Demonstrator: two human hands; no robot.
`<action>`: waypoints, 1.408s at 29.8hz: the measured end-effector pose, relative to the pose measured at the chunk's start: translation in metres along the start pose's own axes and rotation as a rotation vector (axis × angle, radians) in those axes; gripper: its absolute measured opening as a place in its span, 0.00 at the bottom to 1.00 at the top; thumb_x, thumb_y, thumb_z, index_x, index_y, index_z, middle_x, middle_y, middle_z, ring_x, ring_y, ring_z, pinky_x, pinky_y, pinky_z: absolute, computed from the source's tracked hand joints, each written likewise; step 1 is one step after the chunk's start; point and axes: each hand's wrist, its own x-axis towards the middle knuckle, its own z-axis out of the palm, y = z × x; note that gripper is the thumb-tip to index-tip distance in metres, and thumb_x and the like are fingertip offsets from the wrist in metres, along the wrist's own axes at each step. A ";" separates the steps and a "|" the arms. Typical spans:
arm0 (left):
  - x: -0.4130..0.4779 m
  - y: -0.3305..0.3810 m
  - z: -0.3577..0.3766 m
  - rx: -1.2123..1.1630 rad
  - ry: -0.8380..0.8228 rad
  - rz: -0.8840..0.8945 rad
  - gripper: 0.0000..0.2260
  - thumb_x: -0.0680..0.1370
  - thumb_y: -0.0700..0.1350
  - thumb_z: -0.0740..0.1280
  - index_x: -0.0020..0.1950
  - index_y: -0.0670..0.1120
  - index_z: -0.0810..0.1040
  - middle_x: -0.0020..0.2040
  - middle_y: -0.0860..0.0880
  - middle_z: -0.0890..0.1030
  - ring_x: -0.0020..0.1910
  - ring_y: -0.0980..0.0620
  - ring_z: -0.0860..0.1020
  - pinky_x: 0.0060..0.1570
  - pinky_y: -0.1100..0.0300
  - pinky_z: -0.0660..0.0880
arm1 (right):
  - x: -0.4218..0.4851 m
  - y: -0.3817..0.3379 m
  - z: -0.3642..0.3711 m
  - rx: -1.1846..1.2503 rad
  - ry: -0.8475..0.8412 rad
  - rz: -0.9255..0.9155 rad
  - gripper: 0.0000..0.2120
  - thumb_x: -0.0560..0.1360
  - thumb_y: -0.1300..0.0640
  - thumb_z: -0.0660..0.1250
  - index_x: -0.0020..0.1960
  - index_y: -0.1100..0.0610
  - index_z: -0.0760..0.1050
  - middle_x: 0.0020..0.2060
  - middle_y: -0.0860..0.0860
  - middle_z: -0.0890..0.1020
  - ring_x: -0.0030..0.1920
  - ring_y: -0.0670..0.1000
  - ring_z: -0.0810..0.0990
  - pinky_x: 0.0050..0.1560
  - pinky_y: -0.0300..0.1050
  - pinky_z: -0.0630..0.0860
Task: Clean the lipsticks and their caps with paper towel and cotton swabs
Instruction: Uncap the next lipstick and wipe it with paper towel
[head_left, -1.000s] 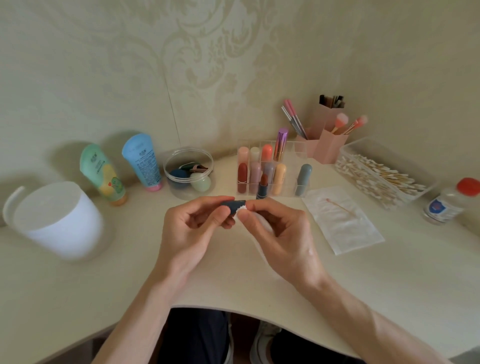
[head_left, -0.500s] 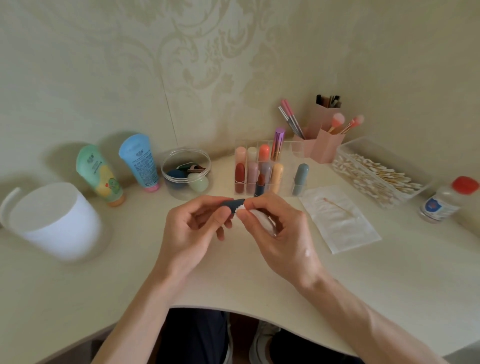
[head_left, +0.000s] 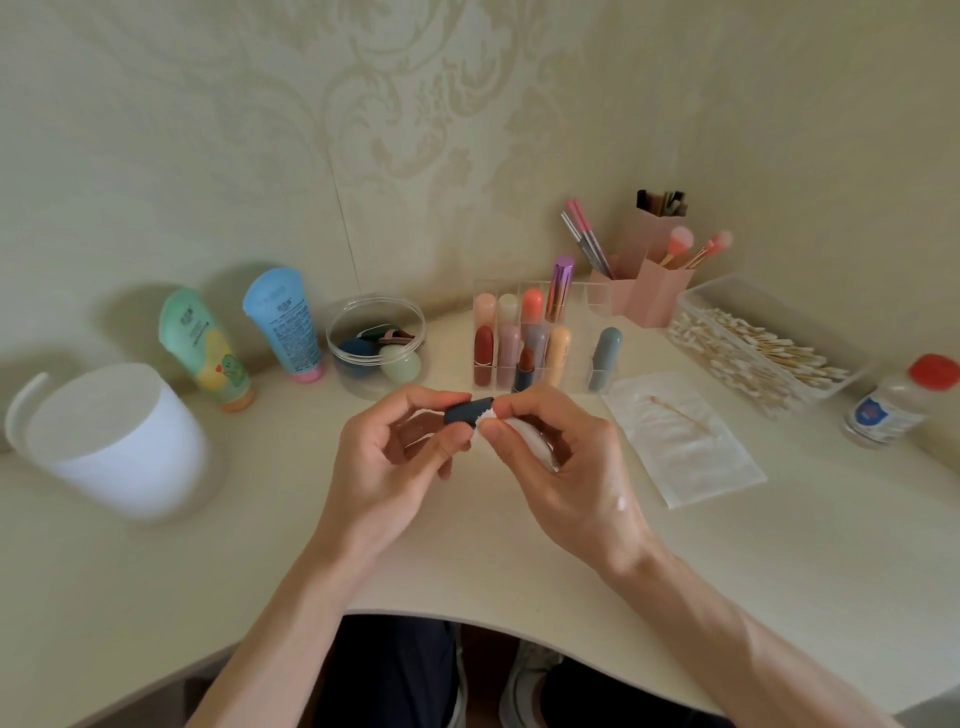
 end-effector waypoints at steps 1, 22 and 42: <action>0.000 0.002 0.000 0.004 -0.004 0.009 0.07 0.76 0.37 0.74 0.54 0.41 0.83 0.42 0.44 0.85 0.35 0.50 0.79 0.35 0.60 0.76 | 0.000 0.000 0.000 0.014 0.000 0.010 0.01 0.80 0.61 0.73 0.52 0.58 0.83 0.42 0.45 0.83 0.41 0.46 0.81 0.45 0.33 0.72; 0.002 0.001 0.002 -0.079 -0.010 -0.116 0.10 0.79 0.49 0.68 0.47 0.44 0.85 0.37 0.45 0.82 0.35 0.51 0.76 0.33 0.63 0.72 | 0.003 -0.001 -0.003 -0.105 0.012 -0.112 0.01 0.80 0.62 0.73 0.51 0.60 0.83 0.45 0.48 0.82 0.45 0.50 0.82 0.48 0.37 0.74; -0.001 0.006 0.004 -0.025 -0.062 -0.072 0.12 0.79 0.49 0.69 0.59 0.47 0.85 0.39 0.46 0.85 0.32 0.49 0.77 0.31 0.61 0.71 | 0.002 -0.001 -0.002 -0.060 0.003 -0.077 0.01 0.80 0.62 0.73 0.52 0.59 0.82 0.45 0.48 0.83 0.46 0.49 0.83 0.49 0.35 0.74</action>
